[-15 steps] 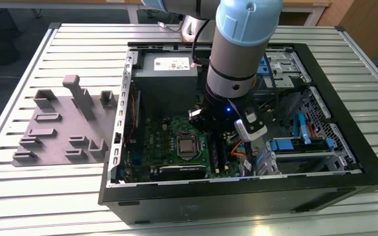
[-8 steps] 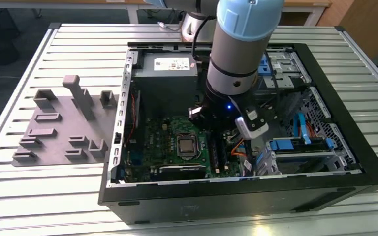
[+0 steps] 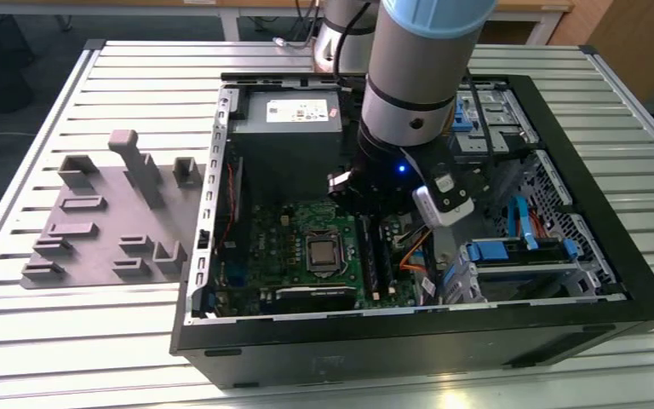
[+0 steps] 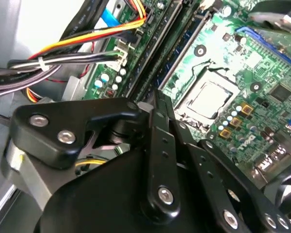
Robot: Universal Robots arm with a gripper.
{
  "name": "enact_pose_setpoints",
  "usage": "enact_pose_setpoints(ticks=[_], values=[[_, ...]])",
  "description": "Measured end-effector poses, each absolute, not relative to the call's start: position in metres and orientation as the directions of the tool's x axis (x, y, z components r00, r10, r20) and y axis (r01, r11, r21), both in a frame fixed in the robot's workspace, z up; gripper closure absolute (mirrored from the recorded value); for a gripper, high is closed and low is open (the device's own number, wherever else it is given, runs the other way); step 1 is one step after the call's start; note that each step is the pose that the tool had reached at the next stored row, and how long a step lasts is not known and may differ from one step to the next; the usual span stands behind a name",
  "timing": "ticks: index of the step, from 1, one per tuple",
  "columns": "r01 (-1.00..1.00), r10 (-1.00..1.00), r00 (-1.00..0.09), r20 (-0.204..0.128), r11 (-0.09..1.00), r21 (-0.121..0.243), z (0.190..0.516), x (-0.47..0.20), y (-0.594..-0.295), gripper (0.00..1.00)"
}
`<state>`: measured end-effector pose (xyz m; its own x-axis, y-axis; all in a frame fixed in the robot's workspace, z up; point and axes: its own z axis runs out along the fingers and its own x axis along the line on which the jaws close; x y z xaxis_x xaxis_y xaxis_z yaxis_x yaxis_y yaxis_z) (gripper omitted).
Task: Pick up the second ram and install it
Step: 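Press down the second ram until it locks into place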
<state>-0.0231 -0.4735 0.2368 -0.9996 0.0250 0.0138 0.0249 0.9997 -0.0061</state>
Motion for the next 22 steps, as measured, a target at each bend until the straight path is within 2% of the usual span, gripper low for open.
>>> enact_pose_setpoints(ticks=[2,22], values=[[0.025,0.025,-1.0,0.014,1.0,-0.005,0.237,-0.023,-0.474,0.89],[0.025,0.025,-1.0,0.014,1.0,-0.005,0.224,-0.023,-0.474,0.89]])
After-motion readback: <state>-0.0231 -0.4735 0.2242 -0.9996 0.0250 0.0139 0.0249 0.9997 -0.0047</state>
